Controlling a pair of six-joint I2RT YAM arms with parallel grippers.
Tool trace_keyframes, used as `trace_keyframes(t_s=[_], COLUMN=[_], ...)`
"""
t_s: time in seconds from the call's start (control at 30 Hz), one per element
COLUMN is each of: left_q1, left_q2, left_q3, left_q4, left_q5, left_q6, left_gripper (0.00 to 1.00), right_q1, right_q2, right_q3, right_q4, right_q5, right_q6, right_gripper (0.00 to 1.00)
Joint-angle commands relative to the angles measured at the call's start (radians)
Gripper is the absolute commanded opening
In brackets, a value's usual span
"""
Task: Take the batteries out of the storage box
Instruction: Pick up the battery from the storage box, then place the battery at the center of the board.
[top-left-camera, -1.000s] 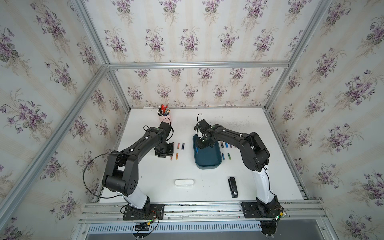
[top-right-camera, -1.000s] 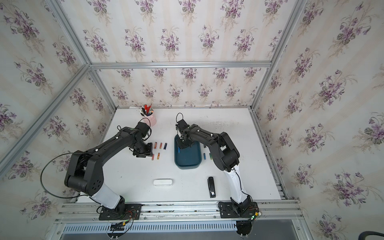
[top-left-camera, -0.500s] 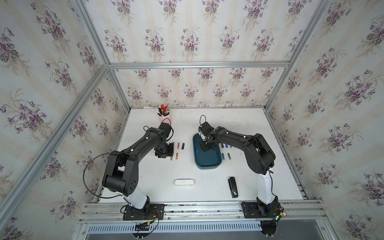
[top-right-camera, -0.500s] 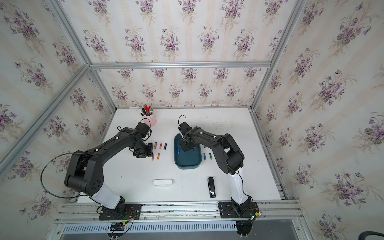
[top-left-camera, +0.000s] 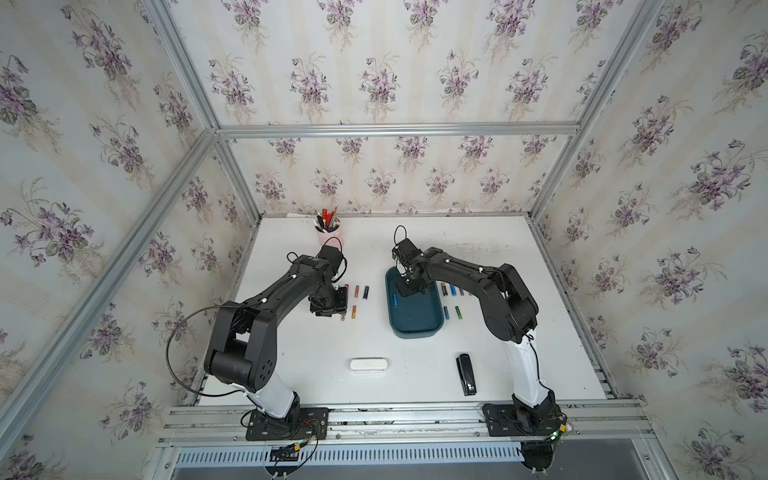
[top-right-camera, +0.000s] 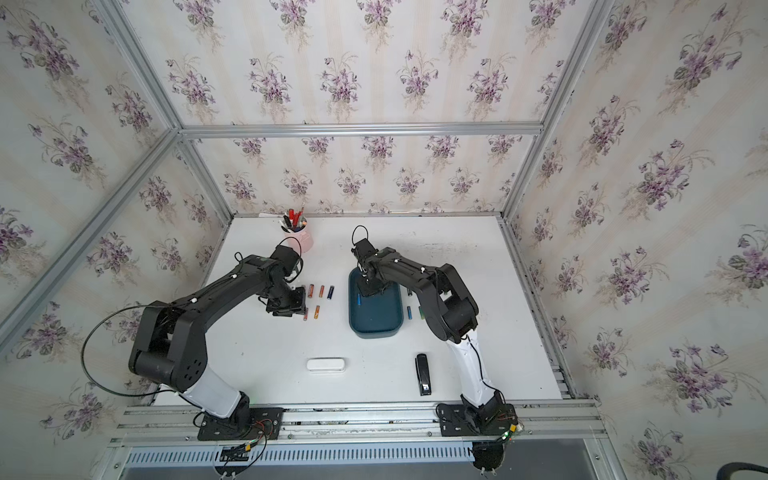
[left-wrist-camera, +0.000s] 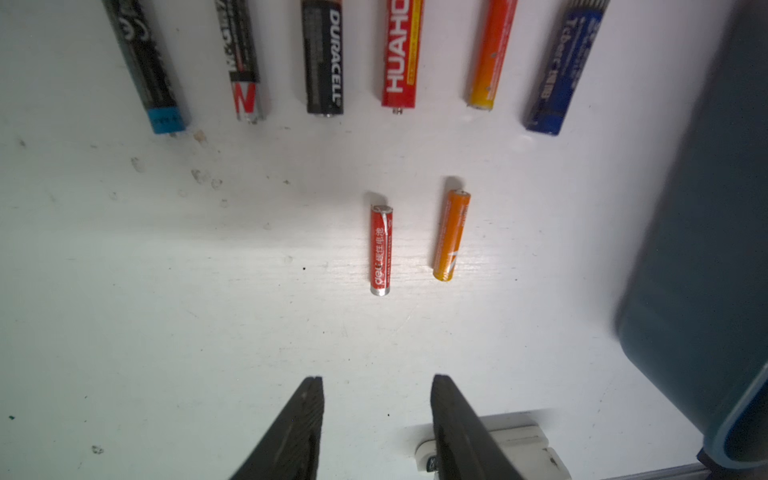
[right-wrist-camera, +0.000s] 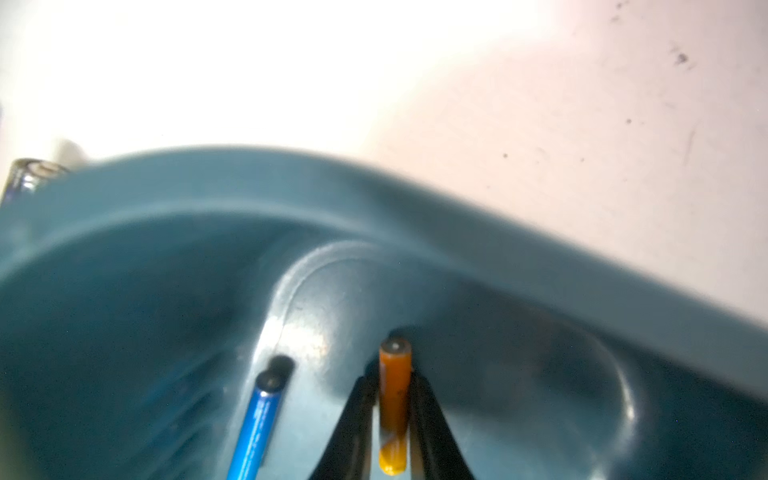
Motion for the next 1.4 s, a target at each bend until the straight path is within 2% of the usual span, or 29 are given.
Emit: trace_keyframes(t_s=[0.0, 0.1, 0.43, 0.63, 0.8, 0.83, 0.97, 1.13, 1.37], left_q1=[0.001, 0.001, -0.001, -0.003, -0.005, -0.006, -0.012, -0.022, -0.040], left_q2=[0.004, 0.008, 0.022, 0.021, 0.022, 0.023, 0.033, 0.055, 0.085], left_q3=[0.010, 0.012, 0.047, 0.061, 0.072, 0.076, 0.086, 0.110, 0.132], left_q4=[-0.018, -0.014, -0.015, -0.025, -0.031, -0.032, -0.036, -0.047, -0.056], left_q5=[-0.002, 0.001, 0.010, 0.009, 0.007, 0.008, 0.005, 0.002, -0.002], left_q6=[0.009, 0.007, 0.008, 0.012, 0.012, 0.012, 0.010, 0.008, 0.003], left_gripper=[0.48, 0.48, 0.48, 0.48, 0.48, 0.48, 0.48, 0.48, 0.49], right_q1=[-0.001, 0.000, -0.005, -0.046, -0.120, -0.176, -0.269, -0.337, -0.381], right_q2=[0.017, -0.016, -0.174, -0.305, -0.440, -0.468, -0.546, -0.580, -0.553], right_q3=[0.003, -0.018, -0.021, -0.079, -0.187, -0.222, -0.363, -0.506, -0.614], right_q4=[-0.061, -0.055, -0.091, -0.117, -0.136, -0.131, -0.099, -0.038, 0.058], right_q5=[-0.010, -0.005, 0.005, 0.014, 0.032, 0.031, 0.017, 0.001, -0.007], right_q6=[-0.005, 0.009, 0.070, 0.084, 0.074, 0.068, 0.042, 0.022, 0.017], right_gripper=[0.16, 0.12, 0.12, 0.11, 0.12, 0.12, 0.12, 0.12, 0.12])
